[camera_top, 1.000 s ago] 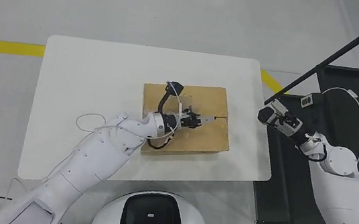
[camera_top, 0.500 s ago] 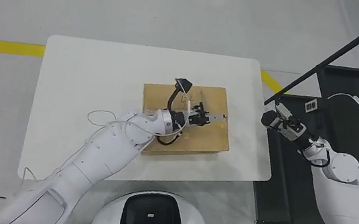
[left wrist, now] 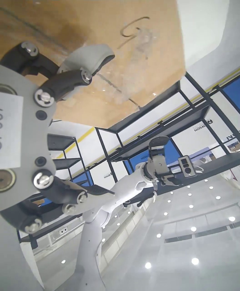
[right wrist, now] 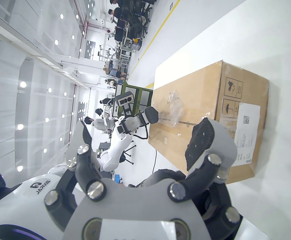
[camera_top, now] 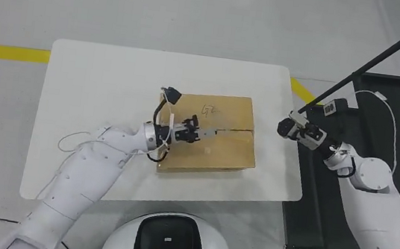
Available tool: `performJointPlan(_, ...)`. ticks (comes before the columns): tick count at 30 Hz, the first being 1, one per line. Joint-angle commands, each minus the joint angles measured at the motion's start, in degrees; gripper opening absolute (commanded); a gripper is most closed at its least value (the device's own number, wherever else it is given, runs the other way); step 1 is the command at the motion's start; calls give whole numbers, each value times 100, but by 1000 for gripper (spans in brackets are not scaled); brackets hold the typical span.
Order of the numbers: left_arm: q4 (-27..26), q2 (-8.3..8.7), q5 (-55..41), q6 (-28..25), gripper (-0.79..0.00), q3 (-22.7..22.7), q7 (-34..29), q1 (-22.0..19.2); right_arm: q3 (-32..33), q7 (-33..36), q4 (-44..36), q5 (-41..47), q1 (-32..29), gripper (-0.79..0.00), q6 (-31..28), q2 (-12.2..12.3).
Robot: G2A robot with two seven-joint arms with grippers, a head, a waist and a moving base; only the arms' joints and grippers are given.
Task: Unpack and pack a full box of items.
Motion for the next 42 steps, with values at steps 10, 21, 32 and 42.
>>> performJointPlan(10, -1878, 518, -617, -321, 0, -2235, -186, 1873, -1260, 254, -379, -779, 966, 0, 656, -132)
performJointPlan(21, -1968, 571, -612, -81, 0, -3337, 1760, 2871, -2781, 470, -42, -1156, 2194, 0, 982, -438)
performJointPlan(32, -1698, 640, -605, 319, 0, -3958, 2057, 2825, -4124, 405, 278, -1383, 3067, 0, 969, -853)
performJointPlan(42, -1629, 677, -457, 536, 0, -4225, 2214, 2782, -5013, 2, 790, -1258, 3701, 0, 829, -1314)
